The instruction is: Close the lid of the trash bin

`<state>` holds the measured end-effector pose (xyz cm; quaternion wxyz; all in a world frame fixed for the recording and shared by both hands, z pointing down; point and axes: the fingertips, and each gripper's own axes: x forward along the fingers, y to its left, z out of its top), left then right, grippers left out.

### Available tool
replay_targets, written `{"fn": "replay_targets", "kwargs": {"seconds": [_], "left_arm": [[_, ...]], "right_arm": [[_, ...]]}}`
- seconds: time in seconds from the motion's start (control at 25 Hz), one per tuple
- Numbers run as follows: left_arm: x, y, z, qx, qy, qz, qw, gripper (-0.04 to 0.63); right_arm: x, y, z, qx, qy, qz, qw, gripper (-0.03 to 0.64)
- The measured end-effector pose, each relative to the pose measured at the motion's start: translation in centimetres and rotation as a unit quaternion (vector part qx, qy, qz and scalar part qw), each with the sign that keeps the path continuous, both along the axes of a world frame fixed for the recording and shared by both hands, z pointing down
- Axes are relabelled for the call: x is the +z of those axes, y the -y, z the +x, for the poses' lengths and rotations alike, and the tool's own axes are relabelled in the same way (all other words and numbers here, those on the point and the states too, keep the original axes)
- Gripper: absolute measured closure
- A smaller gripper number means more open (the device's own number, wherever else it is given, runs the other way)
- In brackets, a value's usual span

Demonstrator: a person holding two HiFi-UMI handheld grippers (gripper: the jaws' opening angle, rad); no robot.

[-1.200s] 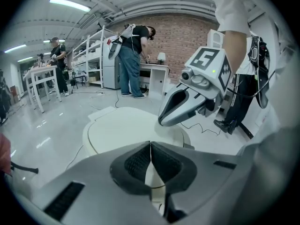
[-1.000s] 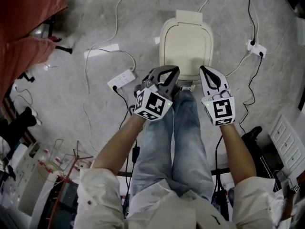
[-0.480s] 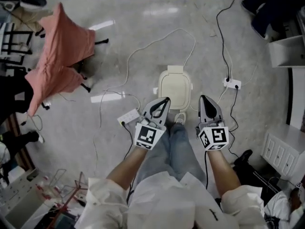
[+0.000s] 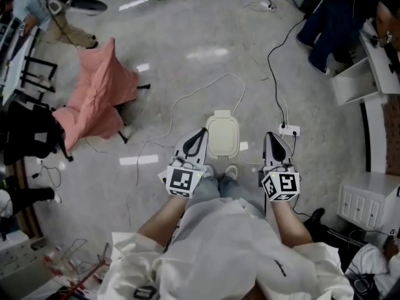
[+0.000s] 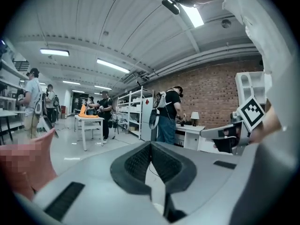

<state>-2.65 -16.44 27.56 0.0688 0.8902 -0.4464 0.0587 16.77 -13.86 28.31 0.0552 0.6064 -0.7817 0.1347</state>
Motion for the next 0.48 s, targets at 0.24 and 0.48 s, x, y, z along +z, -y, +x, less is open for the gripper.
{"fn": "replay_targets", "kwargs": {"seconds": [0.24,0.48], "left_arm": [[-5.5,-0.2,-2.0,-0.032,-0.010,0.041,0.9986,0.569],[-8.8,-0.8,-3.7,-0.060,-0.017,0.077,0.9951,0.569]], "right_arm": [[-5.4,-2.0,3.1,0.029,-0.003,0.043,0.999,0.600],[-7.3,-3.2,5.3,0.055,0.005,0.061,0.997,0.598]]}}
